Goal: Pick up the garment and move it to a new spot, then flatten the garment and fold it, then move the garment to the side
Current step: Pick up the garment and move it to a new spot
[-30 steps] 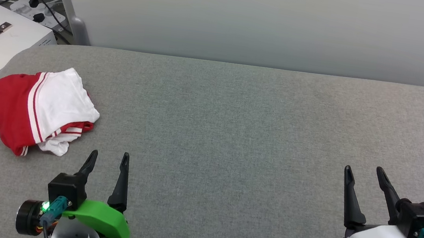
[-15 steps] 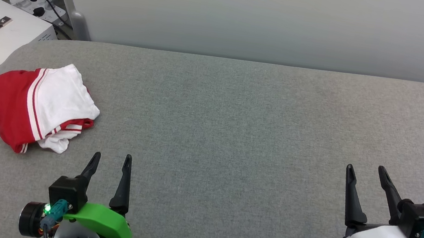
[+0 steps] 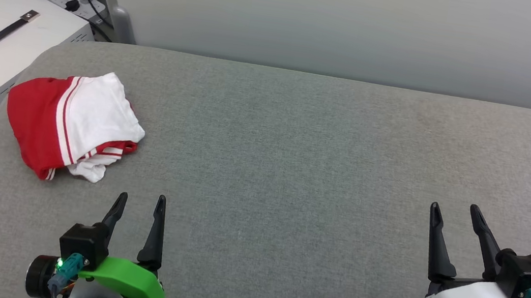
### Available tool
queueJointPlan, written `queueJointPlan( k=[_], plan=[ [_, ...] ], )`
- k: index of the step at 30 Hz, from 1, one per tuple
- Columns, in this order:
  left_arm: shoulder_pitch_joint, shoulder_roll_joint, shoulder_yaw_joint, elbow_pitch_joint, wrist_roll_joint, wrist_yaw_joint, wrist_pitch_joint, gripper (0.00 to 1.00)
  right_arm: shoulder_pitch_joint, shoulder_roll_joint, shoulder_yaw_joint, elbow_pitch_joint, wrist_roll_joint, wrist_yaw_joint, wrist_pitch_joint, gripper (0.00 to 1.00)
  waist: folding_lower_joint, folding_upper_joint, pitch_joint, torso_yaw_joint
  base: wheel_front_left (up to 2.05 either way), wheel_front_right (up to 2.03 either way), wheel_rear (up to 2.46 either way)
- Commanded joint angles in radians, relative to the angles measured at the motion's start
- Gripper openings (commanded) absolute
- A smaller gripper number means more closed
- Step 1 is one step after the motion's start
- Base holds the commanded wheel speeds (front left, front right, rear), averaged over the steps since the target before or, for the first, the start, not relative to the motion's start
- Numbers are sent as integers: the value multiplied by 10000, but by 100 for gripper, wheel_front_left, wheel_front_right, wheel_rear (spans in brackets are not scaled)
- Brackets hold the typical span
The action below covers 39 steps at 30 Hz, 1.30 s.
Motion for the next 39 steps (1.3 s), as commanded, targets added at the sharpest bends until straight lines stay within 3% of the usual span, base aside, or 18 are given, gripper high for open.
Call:
queueJointPlan(
  k=[1,20,28,39],
  plan=[
    [-118,-39,27,55,-140,-58,-92,100,-109,-8,88,45,73,-8,-114,100,0,109,-24,320,0,0,0],
    [37,-43,139,94,-282,-140,-335,100,-46,-8,1003,339,293,-9,-354,100,0,120,-198,2697,0,0,0],
    [92,-43,87,54,-287,-154,-335,100,-47,-8,1032,366,320,-9,-354,100,0,120,-211,3196,0,0,0],
    [132,-43,105,124,-230,-166,-335,100,-38,-8,1036,371,454,-9,-354,100,0,120,-247,3363,0,0,0]
  ],
)
